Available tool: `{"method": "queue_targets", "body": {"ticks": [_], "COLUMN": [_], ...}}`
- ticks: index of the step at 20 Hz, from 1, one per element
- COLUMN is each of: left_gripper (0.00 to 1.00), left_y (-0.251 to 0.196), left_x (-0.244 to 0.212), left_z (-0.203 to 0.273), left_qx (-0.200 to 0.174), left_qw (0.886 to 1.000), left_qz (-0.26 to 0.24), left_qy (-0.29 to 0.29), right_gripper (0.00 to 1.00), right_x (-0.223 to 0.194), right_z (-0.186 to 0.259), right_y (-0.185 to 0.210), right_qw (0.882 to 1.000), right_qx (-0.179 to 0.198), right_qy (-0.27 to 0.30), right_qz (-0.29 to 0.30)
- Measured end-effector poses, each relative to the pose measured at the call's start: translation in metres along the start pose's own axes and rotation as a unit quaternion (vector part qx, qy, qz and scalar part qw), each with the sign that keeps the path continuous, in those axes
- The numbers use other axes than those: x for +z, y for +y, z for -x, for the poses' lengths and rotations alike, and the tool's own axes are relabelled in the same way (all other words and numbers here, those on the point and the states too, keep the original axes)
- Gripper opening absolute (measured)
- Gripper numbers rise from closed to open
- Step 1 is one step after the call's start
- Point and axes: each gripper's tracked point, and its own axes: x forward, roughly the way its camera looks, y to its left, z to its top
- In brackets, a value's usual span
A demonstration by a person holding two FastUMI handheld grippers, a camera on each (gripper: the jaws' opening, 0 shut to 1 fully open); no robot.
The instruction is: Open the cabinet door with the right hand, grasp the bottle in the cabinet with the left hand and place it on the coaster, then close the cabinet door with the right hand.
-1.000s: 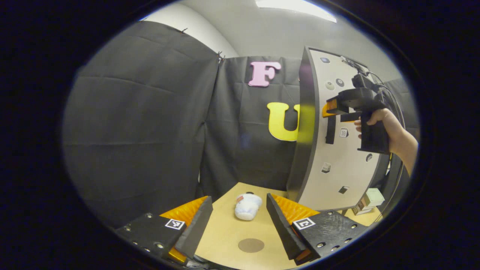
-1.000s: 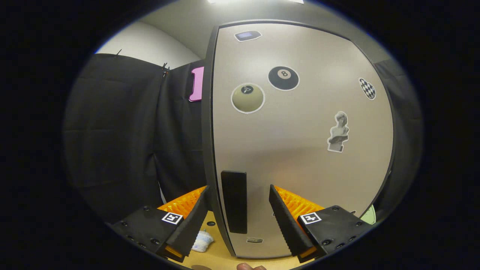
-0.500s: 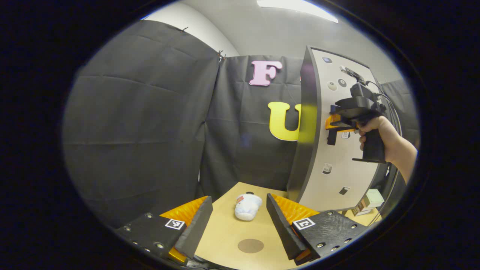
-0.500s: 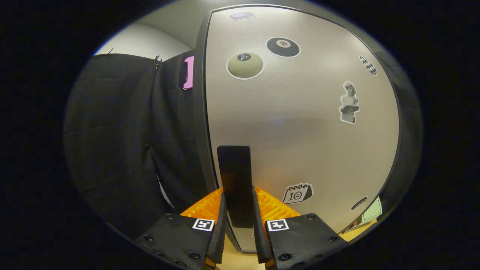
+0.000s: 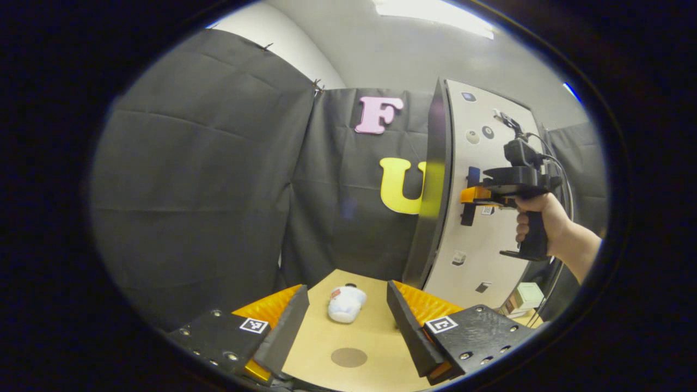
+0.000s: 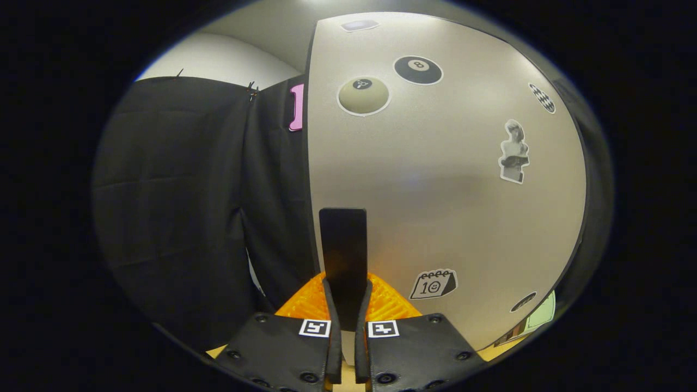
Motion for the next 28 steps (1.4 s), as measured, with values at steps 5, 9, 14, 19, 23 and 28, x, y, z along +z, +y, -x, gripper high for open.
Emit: {"method": "queue_targets", "body": {"ticks": [5,9,14,19,23,28], "left_gripper": [0.87,0.87,0.87,0.87,0.87,0.87], "left_y": [-0.014,-0.009,-0.017,-0.041,-0.075,-0.118], "left_x": [0.012,0.017,0.03,0.032,0.027,0.021], "left_z": [0.031,0.061,0.094,0.133,0.154,0.168], "left_qx": [0.019,0.061,0.089,0.104,0.087,0.056], "left_qw": [0.999,0.997,0.996,0.995,0.996,0.997], "left_qz": [0.039,0.037,0.025,0.006,-0.018,-0.045], "left_qy": [-0.005,-0.003,-0.005,-0.008,0.002,0.006], "right_gripper": [0.11,0.11,0.11,0.11,0.11,0.11], "right_x": [-0.003,-0.005,-0.007,-0.011,-0.014,-0.016], "right_z": [0.02,0.044,0.07,0.092,0.103,0.119], "right_y": [-0.001,-0.002,-0.008,-0.023,-0.036,-0.055], "right_qw": [0.999,0.997,0.994,0.992,0.992,0.994], "right_qx": [0.041,0.076,0.105,0.126,0.129,0.112], "right_qy": [0.001,0.008,0.006,0.002,0.002,-0.002], "right_qz": [0.012,0.021,0.018,0.011,0.014,0.002]}}
